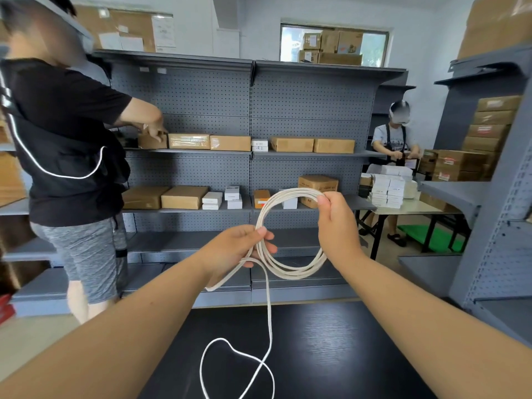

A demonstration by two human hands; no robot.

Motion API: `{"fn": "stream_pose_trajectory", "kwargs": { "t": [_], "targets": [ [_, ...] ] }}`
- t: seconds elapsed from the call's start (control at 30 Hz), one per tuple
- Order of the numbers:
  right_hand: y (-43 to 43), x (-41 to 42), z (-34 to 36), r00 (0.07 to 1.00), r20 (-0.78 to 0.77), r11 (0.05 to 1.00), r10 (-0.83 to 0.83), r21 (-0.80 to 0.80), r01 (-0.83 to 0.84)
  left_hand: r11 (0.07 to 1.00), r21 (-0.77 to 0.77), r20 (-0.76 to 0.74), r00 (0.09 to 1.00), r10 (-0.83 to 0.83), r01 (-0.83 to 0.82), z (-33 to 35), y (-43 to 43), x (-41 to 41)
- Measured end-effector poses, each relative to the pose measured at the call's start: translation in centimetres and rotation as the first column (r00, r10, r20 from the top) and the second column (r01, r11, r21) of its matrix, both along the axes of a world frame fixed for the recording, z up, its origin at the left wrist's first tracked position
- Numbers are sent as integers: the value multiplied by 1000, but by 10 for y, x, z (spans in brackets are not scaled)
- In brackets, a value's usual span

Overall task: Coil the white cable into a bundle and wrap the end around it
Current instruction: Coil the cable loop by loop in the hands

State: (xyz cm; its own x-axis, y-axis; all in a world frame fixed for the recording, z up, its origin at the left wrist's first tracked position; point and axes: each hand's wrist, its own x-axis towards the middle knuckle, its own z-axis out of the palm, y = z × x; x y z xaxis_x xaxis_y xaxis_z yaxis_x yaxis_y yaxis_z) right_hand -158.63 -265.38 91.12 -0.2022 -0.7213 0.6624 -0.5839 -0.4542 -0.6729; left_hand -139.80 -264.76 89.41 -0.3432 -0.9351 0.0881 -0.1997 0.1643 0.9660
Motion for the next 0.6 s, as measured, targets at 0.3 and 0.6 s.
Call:
{"fn": "stream_pose_trajectory", "kwargs": {
  "t": [0.3,0.6],
  "targets": [
    [-8,1,-15,981,183,994,70,68,-84,981,-138,-146,982,115,-136,-2,-1,-13],
    [-2,-4,-18,923,275,936,269,153,-318,821,-522,190,906,377,-232,13,-2,-11]
  ]
}}
